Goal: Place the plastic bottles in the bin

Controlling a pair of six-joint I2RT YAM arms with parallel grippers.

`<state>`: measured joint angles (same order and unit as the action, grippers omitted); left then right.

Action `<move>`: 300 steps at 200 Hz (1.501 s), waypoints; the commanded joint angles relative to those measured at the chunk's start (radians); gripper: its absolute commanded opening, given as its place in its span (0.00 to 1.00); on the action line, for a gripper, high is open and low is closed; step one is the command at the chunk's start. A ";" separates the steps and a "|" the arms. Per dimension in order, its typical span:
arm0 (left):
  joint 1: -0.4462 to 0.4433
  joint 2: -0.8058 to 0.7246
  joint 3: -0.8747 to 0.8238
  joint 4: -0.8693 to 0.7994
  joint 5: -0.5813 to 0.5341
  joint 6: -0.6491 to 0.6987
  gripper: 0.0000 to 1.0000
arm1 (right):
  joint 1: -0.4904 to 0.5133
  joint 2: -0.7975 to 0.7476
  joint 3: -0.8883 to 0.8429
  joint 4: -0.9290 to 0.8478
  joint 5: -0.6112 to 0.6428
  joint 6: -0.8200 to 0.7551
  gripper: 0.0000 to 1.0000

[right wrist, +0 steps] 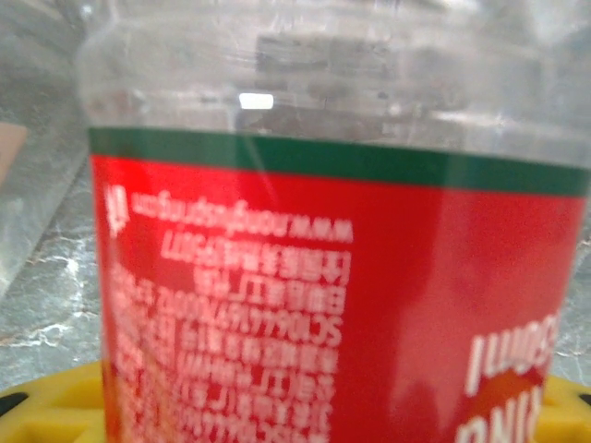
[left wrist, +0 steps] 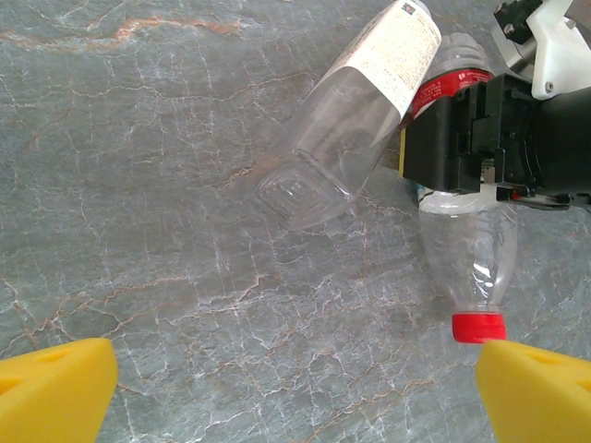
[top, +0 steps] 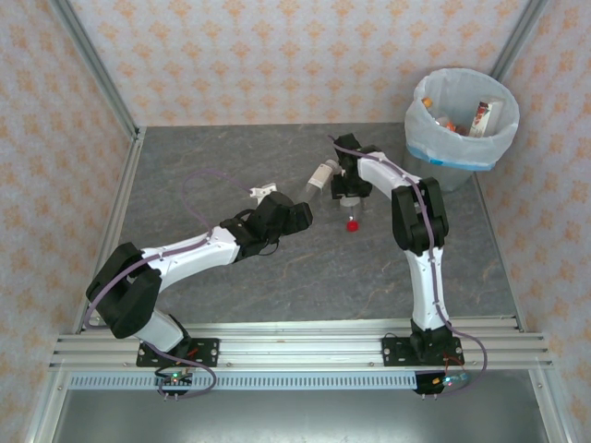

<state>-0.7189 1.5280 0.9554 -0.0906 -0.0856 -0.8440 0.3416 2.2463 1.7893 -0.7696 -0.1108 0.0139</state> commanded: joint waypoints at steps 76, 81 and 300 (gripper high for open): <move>0.008 0.016 0.023 -0.019 -0.004 0.002 1.00 | 0.002 -0.220 -0.217 0.122 0.107 -0.014 0.54; 0.008 0.016 0.024 -0.018 -0.002 0.001 1.00 | 0.001 -0.231 -0.229 0.133 0.111 -0.016 0.54; 0.006 -0.030 -0.005 0.195 0.188 0.076 1.00 | 0.001 -0.872 -0.606 0.643 0.094 0.014 0.48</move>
<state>-0.7189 1.5452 0.9665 0.0097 0.0410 -0.8143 0.3416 1.4708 1.2217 -0.2604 -0.0063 0.0071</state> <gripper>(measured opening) 0.999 0.487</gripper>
